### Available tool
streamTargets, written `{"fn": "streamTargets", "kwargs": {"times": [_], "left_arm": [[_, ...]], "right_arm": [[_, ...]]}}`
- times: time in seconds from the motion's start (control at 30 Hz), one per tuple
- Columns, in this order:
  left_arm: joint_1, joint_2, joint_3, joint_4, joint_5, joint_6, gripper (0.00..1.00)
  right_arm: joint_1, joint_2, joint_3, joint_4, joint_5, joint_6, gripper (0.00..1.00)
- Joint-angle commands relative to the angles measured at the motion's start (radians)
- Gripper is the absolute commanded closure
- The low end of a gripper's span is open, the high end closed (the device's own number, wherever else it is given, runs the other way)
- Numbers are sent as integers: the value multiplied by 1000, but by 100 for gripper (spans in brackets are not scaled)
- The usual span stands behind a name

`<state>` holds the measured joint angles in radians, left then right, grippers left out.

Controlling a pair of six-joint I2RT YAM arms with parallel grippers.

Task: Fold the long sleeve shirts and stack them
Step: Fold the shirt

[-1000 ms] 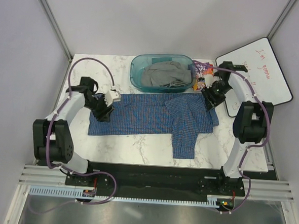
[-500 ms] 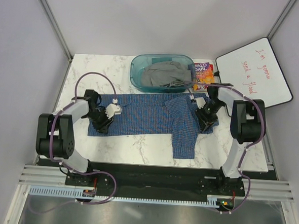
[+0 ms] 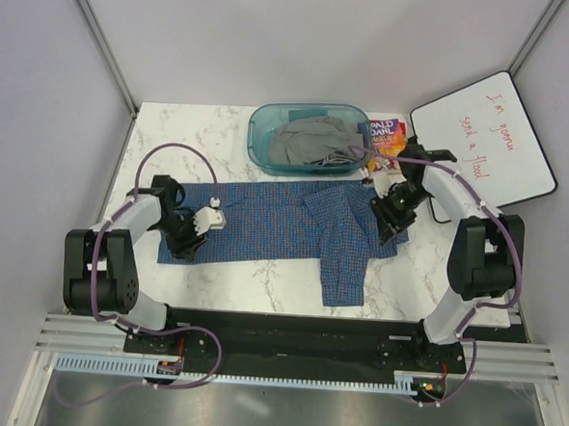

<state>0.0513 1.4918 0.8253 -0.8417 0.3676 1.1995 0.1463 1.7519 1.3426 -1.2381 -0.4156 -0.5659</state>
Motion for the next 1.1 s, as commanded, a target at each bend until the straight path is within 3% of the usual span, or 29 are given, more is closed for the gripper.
{"fn": "streamTargets", "kwargs": {"times": [0.0, 0.17, 0.37, 0.57, 0.8, 0.9, 1.07], "left_arm": [[-5, -7, 118, -62, 129, -7, 50], [-7, 80, 204, -45, 136, -116, 48], [-7, 137, 190, 27, 87, -169, 48], [-7, 163, 131, 43, 18, -126, 50], [-8, 52, 17, -32, -27, 6, 53], [-7, 7, 3, -66, -9, 21, 53], [-5, -5, 83, -111, 76, -8, 49]], "right_arm": [[-63, 67, 145, 97, 58, 4, 56], [-71, 237, 245, 150, 110, 60, 57], [-70, 299, 176, 229, 213, 61, 58], [-63, 242, -37, 239, 294, -12, 62], [-40, 66, -189, 126, 273, -103, 64], [-42, -9, -133, 33, 227, -143, 59], [-50, -6, 116, -9, 161, -167, 45]]}}
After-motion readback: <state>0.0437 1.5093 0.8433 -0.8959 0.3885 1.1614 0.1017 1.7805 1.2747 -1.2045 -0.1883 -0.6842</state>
